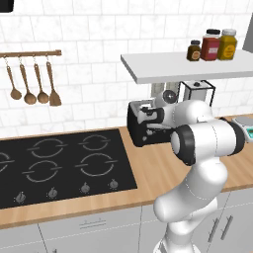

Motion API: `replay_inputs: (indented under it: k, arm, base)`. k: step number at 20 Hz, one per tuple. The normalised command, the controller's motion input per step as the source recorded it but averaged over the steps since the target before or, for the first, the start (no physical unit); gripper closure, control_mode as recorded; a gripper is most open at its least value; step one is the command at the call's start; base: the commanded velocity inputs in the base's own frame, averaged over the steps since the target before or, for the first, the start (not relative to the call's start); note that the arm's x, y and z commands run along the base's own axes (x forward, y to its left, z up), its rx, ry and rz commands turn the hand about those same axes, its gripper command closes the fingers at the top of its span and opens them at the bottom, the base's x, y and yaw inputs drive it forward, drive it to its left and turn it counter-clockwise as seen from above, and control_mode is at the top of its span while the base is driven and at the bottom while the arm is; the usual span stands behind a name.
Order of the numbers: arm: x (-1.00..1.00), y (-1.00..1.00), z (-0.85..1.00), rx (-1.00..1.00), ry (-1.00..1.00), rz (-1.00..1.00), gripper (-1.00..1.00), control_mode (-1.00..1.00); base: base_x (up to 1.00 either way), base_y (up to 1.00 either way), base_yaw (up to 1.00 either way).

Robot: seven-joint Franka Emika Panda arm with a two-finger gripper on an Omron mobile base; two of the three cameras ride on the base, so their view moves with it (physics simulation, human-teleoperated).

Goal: Start the toaster. Once the lever pops up, take the bread to the plate on the dining counter.

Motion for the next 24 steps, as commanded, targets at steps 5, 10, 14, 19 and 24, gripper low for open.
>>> replay_inputs:
  k: [5, 10, 14, 19, 24]
  arm:
    - [0.00, 0.00, 0.00, 0.00, 0.00, 0.00, -1.00, -1.00]
    - [0.00, 0.00, 0.00, 0.00, 0.00, 0.00, -1.00, -1.00]
    - [0.00, 0.00, 0.00, 0.00, 0.00, 0.00, -1.00, -1.00]
    - [0.00, 0.00, 0.00, 0.00, 0.00, 0.00, -1.00, -1.00]
    - [0.00, 0.00, 0.00, 0.00, 0.00, 0.00, -1.00, -1.00]
  base:
    - [0.00, 0.00, 0.00]
    - [0.00, 0.00, 0.00]
    - [0.00, 0.00, 0.00]
    - [0.00, 0.00, 0.00]
    - [0.00, 0.00, 0.00]
